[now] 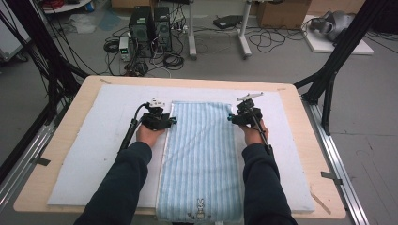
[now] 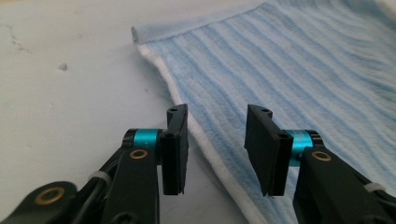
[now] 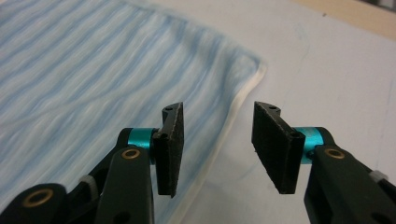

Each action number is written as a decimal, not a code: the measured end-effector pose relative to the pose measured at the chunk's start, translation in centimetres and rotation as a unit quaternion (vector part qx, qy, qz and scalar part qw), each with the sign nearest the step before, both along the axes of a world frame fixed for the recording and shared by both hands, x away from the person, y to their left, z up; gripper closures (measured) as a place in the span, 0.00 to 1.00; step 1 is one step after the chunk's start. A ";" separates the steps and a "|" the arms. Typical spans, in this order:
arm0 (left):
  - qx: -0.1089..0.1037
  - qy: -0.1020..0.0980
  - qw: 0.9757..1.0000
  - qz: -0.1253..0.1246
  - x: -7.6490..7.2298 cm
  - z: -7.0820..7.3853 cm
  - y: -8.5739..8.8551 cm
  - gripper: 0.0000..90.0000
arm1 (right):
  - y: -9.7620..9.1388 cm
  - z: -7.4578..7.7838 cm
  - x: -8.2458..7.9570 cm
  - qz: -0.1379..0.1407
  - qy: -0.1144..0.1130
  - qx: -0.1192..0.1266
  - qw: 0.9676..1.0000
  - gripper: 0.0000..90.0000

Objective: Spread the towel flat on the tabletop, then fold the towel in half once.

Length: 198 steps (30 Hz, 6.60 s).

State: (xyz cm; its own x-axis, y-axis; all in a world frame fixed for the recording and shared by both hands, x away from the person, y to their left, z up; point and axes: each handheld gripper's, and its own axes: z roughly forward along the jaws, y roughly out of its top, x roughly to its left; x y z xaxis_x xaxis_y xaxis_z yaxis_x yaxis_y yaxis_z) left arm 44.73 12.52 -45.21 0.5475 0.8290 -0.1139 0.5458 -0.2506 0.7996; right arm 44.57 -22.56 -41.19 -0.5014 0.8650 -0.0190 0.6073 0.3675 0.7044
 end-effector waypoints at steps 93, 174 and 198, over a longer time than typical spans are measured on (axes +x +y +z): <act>-0.151 -0.071 0.982 -0.083 -8.7 2.8 3.7 0.24 | -3.4 -0.2 -12.3 0.042 -0.064 0.034 0.997 0.20; -0.137 -0.090 0.985 -0.047 -7.2 3.9 3.8 0.23 | -2.8 1.4 -8.5 0.047 -0.060 0.070 0.995 0.13; -0.101 -0.031 0.994 -0.003 -0.9 2.6 2.0 0.29 | -1.7 -1.1 -1.0 0.009 0.013 0.061 0.998 0.36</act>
State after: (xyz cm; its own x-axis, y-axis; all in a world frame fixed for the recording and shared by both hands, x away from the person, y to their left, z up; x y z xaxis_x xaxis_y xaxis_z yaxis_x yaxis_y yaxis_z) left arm 43.81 14.57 -42.62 0.5640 0.7892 -0.2429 0.4926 -0.0855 0.8660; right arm 43.55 -24.23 -42.25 -0.5166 0.8506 0.0982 0.6194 0.2920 0.7287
